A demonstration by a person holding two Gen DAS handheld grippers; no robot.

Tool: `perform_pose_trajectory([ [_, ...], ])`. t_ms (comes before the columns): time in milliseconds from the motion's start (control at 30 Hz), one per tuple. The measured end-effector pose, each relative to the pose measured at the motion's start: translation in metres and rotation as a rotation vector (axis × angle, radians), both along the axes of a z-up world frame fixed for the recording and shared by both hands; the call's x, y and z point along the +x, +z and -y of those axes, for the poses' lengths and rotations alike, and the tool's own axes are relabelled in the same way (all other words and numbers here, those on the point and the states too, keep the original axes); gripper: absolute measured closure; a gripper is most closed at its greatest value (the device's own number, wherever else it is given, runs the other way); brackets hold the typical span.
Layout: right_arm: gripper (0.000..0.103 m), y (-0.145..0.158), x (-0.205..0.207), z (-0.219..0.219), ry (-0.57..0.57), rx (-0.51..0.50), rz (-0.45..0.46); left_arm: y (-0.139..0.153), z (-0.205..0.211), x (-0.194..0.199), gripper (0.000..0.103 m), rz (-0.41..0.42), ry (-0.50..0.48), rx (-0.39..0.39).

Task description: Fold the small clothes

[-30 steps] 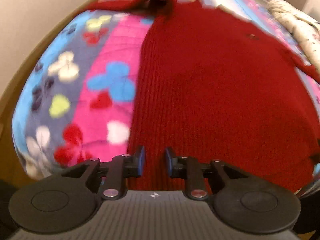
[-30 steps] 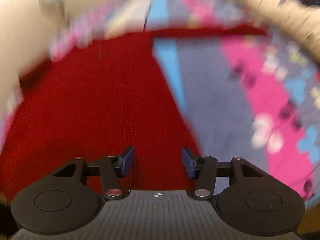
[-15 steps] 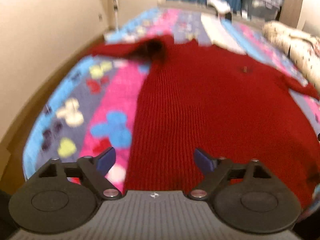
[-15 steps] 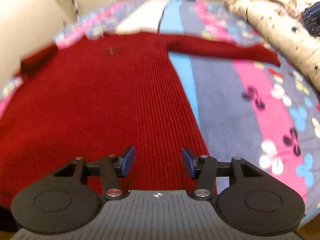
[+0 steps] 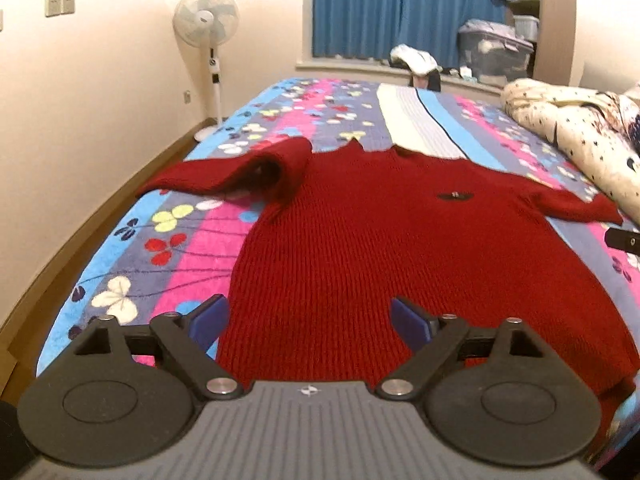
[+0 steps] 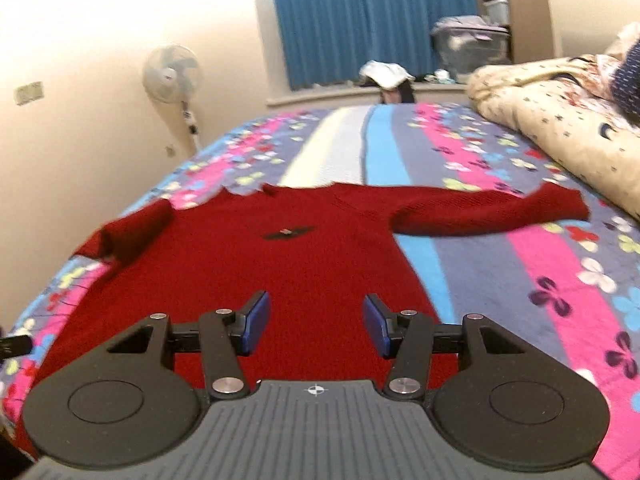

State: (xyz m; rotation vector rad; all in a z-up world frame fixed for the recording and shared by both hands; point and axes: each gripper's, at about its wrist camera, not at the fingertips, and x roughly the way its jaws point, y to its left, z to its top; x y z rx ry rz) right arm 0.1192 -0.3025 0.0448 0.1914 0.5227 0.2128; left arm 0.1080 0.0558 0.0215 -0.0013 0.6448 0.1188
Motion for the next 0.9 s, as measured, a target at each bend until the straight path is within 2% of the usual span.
perform_pose_trajectory([
  [133,0.049,0.002,0.0,-0.015,0.045,-0.026,0.007,0.003,0.005,0.005,0.01,0.041,0.004,-0.035],
  [300,0.048,-0.002,0.006,-0.022,0.028,-0.047,0.012,0.014,0.015,0.022,0.01,0.071,-0.03,-0.02],
  [367,0.048,-0.006,0.011,-0.021,0.021,-0.037,-0.015,0.026,0.017,0.033,0.01,0.105,-0.049,-0.02],
  [500,0.048,-0.014,0.019,-0.022,0.022,-0.056,-0.094,0.051,0.017,0.071,0.01,0.157,-0.101,-0.038],
  [633,0.048,-0.001,0.014,-0.03,0.033,-0.092,-0.028,0.071,0.02,0.126,0.01,0.156,-0.143,-0.054],
  [733,0.048,0.008,0.002,-0.039,0.002,-0.155,0.014,0.069,0.024,0.166,0.009,0.113,-0.179,-0.017],
  [833,0.049,0.014,-0.009,-0.046,-0.019,-0.131,0.013,0.05,0.014,0.188,0.009,0.087,-0.169,-0.022],
  [900,0.049,0.015,-0.016,-0.051,-0.023,-0.122,0.007,0.031,0.005,0.194,0.009,0.038,-0.169,0.009],
])
